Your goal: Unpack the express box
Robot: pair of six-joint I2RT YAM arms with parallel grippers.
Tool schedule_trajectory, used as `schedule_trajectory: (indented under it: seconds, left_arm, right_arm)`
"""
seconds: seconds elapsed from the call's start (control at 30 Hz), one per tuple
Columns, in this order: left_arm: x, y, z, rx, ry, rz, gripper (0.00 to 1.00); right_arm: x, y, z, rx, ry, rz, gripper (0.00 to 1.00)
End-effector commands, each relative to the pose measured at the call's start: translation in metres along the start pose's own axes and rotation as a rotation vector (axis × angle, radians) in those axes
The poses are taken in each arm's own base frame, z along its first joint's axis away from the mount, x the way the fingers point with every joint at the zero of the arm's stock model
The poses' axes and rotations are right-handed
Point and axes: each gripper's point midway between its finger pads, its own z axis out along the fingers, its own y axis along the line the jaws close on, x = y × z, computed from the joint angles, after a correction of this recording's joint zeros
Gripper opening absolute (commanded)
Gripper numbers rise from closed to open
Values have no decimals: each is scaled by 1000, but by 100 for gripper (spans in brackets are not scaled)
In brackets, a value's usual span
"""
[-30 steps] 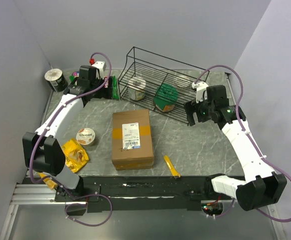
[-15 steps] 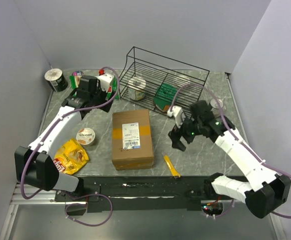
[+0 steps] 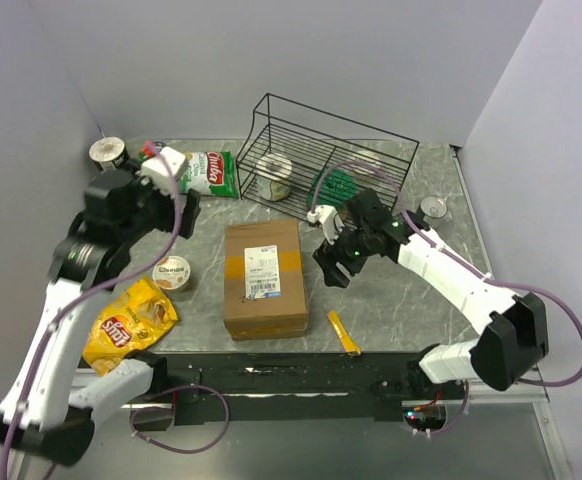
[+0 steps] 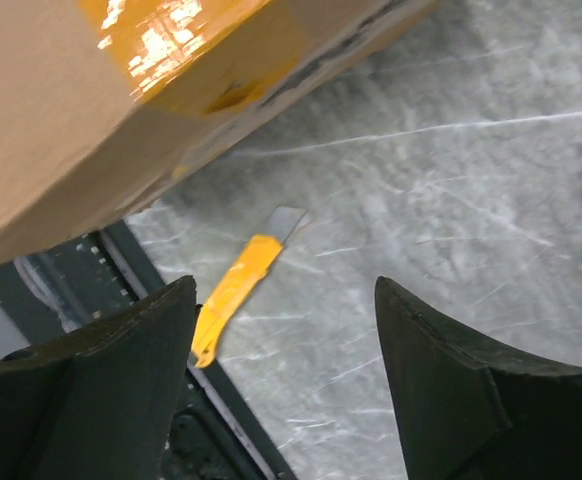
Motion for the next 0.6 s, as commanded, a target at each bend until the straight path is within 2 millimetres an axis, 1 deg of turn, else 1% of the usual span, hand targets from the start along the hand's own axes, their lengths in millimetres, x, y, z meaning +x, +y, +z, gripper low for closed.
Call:
schedule_trajectory:
  seconds: [0.0, 0.03, 0.07, 0.1, 0.13, 0.17, 0.2, 0.23, 0.27, 0.3, 0.37, 0.4, 0.47, 0.57]
  left_arm:
    - [44, -24, -17, 106, 79, -92, 87]
    - [61, -34, -16, 151, 118, -104, 84]
    - [70, -43, -18, 191, 137, -111, 82]
    - [87, -53, -20, 231, 178, -128, 76]
    - [93, -60, -21, 266, 192, -138, 70]
    - [94, -71, -22, 331, 193, -156, 55]
    - [98, -79, -20, 374, 224, -186, 6]
    - [99, -84, -18, 404, 227, -187, 1]
    - [102, -87, -15, 423, 232, -202, 1]
    - [109, -86, -6, 408, 266, -243, 1]
    - [114, -78, 7, 362, 283, -254, 1]
    - [123, -74, 14, 352, 318, -254, 1]
    - [126, -74, 21, 355, 329, -249, 1]
    - [133, -72, 32, 354, 367, -255, 1]
  right_arm:
    - [-19, -7, 1, 2, -8, -32, 73]
    - [-21, -4, 3, -19, -6, -35, 72]
    - [-22, -6, 7, -20, 2, -29, 70]
    - [-25, -7, 7, -16, -5, -27, 69]
    - [-25, -9, 9, -13, -3, -24, 69]
    - [-25, -10, 12, -17, 0, -24, 66]
    - [-29, -10, 13, -17, -6, -30, 65]
    - [-31, -9, 13, -21, -9, -29, 63]
    - [-33, -9, 16, -34, -9, -26, 60]
    - [-36, -8, 16, -39, -15, -26, 59]
    - [-41, -6, 19, -59, -18, -24, 56]
    - [-47, -3, 19, -71, -30, -29, 55]
    - [-53, 1, 21, -89, -35, -29, 53]
    - [-78, 14, 16, -117, -89, -62, 50]
